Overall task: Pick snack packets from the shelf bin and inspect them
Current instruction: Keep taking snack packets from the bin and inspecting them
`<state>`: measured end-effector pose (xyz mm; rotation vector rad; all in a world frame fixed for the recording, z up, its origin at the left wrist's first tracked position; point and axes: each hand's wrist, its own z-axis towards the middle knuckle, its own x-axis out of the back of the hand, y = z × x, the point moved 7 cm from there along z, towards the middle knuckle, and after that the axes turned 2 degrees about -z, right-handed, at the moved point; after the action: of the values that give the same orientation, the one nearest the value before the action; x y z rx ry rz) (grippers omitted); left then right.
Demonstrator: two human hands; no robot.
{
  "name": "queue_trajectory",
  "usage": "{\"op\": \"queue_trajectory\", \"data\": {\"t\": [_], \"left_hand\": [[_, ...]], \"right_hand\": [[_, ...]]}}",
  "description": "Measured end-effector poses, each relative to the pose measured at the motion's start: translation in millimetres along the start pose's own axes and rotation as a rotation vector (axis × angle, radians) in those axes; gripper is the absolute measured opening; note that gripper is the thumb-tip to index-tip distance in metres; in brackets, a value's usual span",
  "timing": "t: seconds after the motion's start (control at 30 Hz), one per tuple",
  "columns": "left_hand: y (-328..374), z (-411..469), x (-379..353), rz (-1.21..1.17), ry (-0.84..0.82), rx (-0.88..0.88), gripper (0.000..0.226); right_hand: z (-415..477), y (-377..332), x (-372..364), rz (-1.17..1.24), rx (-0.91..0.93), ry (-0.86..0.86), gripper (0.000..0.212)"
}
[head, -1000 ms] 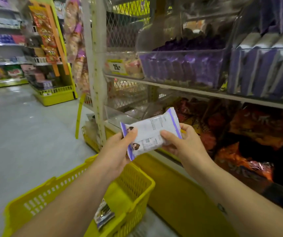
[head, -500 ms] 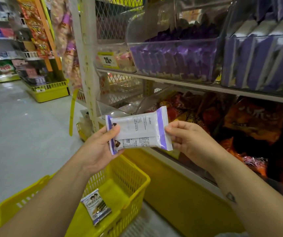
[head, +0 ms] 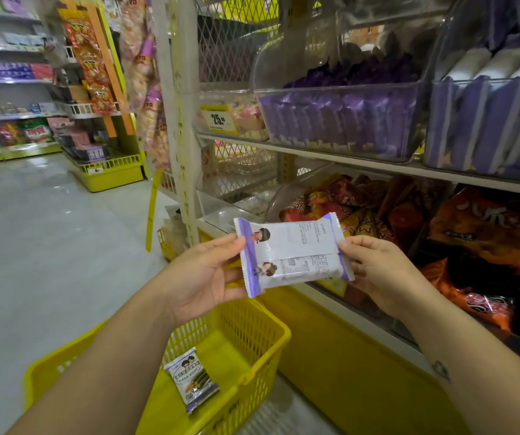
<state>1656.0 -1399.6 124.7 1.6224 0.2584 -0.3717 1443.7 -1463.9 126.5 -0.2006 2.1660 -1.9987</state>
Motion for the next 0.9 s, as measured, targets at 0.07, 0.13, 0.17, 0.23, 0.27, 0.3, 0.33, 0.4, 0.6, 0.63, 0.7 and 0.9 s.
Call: {"op": "queue_trajectory", "data": {"t": [0.07, 0.13, 0.17, 0.23, 0.27, 0.3, 0.33, 0.4, 0.6, 0.63, 0.7, 0.9], "left_hand": [[-0.8, -3.6, -1.9, 0.007, -0.036, 0.037, 0.032], [-1.1, -5.7, -1.3, 0.023, -0.052, 0.046, 0.045], [-1.8, -6.4, -1.4, 0.042, -0.056, 0.045, 0.052], [-5.3, -5.7, -0.3, 0.113, -0.04, 0.038, 0.069], [-8.4, -4.5, 1.0, 0.167, -0.019, 0.039, 0.082], [-11.4, -3.6, 1.3, 0.247, 0.006, 0.042, 0.094], [-13.7, -3.3, -1.5, 0.351, 0.016, 0.034, 0.096], [-15.9, -2.4, -7.2, 0.666, 0.034, -0.013, 0.084], [-1.9, -4.0, -19.5, 0.953, 0.138, -0.324, 0.055], [-2.4, -4.5, -22.7, 0.932, 0.119, -0.348, 0.054], [-6.2, -5.0, -28.3, 0.886, 0.093, -0.36, 0.049], [-16.1, -3.4, -40.6, 0.891, 0.128, -0.426, 0.045]], "right_hand": [[-0.2, 1.6, -0.6, 0.017, -0.023, 0.005, 0.018], [-1.2, 1.3, -2.8, 0.062, -0.038, -0.008, 0.019], [-1.8, 0.7, -4.0, 0.094, -0.041, -0.015, 0.019], [-3.2, -1.2, -5.8, 0.135, -0.026, -0.021, 0.022], [-4.0, -2.7, -6.6, 0.12, -0.004, -0.023, 0.024], [-4.8, -4.6, -7.7, 0.089, 0.024, -0.025, 0.026], [-5.3, -6.7, -9.0, 0.059, 0.055, -0.026, 0.026], [-7.1, -11.7, -10.7, 0.024, 0.113, -0.022, 0.025], [-11.7, -18.2, -13.7, 0.032, 0.153, -0.048, 0.021], [-13.2, -17.1, -16.5, 0.045, 0.141, -0.059, 0.021], [-16.1, -13.3, -21.9, 0.085, 0.114, -0.075, 0.021], [-23.1, -8.5, -36.1, 0.193, 0.058, -0.178, 0.029]]}}
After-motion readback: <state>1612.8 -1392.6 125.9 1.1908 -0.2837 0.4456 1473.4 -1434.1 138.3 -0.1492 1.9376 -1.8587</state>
